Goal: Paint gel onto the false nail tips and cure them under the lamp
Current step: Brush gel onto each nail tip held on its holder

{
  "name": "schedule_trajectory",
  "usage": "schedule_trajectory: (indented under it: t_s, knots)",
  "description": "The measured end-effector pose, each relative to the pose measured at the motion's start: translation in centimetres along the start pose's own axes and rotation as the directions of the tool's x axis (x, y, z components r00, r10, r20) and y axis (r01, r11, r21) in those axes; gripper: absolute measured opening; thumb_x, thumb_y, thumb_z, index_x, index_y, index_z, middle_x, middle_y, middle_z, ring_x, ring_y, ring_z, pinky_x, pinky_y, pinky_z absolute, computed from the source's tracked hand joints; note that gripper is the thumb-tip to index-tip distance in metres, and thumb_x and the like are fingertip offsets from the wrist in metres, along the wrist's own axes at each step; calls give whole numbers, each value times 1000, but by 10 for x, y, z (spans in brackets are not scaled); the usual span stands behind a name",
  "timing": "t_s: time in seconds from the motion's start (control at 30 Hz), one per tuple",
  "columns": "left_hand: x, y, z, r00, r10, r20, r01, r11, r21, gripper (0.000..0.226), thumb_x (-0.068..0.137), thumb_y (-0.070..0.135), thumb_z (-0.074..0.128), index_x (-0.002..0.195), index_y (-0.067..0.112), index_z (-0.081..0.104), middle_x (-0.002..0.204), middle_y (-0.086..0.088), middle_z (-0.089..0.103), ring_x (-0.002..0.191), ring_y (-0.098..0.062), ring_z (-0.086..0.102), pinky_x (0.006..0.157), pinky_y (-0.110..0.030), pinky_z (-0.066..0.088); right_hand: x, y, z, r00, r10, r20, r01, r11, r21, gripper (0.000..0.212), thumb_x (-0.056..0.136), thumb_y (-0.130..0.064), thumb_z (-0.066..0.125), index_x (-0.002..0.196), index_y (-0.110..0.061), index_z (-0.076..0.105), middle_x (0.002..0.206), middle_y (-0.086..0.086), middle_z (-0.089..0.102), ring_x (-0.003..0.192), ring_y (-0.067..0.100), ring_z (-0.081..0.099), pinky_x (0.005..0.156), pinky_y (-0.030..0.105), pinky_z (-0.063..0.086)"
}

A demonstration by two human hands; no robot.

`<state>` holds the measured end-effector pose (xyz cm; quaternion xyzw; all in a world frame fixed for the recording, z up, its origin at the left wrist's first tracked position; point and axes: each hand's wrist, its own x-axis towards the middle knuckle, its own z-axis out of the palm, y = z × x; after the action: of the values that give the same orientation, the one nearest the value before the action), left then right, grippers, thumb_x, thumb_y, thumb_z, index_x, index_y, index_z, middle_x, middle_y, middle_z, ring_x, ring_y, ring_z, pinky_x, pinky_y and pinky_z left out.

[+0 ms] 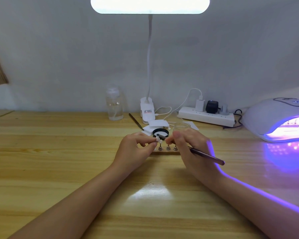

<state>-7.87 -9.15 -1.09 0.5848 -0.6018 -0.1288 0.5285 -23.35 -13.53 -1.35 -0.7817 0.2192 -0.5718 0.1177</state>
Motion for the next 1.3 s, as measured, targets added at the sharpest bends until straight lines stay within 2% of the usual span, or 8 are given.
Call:
schedule_trajectory:
  t_s: [0.17,0.4,0.53,0.67,0.8,0.97,1.1,1.3]
  knots:
    - [-1,1,0,1000,-15,-13,15,1000,13,16,78,7,69,89,17,73,72,12,61,71,-8,52,73,-22,43,0,1,-3,1000,10,-13,-10,999,52,49,92,-34,37,62,-13,69,58,-8,65,61,5,60,68,36,47]
    - [-1,2,0,1000,-27,-14,27,999,17,16,78,7,69,88,18,73,74,10,62,74,-12,55,76,-28,45,0,0,-1,999,-11,31,11,1000,-13,43,91,-35,39,71,-15,72,68,-6,69,71,5,61,70,32,45]
    - [-2,2,0,999,-29,-22,29,1000,7,22,78,6,68,85,27,70,72,11,61,74,-12,54,75,-27,44,-1,0,-2,999,-39,-17,38,999,-28,45,92,-33,38,67,-14,70,64,-7,66,65,5,58,69,32,44]
    - [-1,4,0,999,-38,-24,38,999,5,17,78,6,68,85,20,73,72,11,61,74,-11,55,75,-26,44,0,0,0,1000,-10,22,12,997,-79,42,90,-38,41,71,-14,70,68,-5,67,72,6,58,69,34,46]
    - [-1,4,-1,999,-36,-19,36,999,13,20,78,7,68,84,25,71,72,12,61,73,-8,54,73,-20,43,0,-1,-3,1000,-15,-7,15,1000,14,47,92,-36,39,61,-15,68,57,-8,65,61,4,60,70,36,45]
    - [-1,4,0,999,-33,-22,33,999,11,20,77,7,69,85,25,70,72,11,61,74,-10,55,73,-22,43,1,-2,-1,999,32,22,-32,999,-19,39,89,-37,44,71,-16,70,68,-4,68,70,7,61,69,33,48]
    - [-1,4,0,999,-40,-20,40,999,11,20,77,8,68,85,27,70,72,13,61,73,-8,54,72,-19,42,-1,-1,-4,997,80,19,-81,990,116,43,91,-36,43,63,-15,68,58,-3,65,57,4,61,62,26,49]
    - [-1,3,0,999,-35,-23,35,999,12,16,77,6,68,86,19,74,72,10,62,75,-12,56,75,-26,45,0,-3,-1,997,59,55,-60,998,16,37,89,-38,46,71,-17,70,65,-4,67,67,9,60,66,25,45]
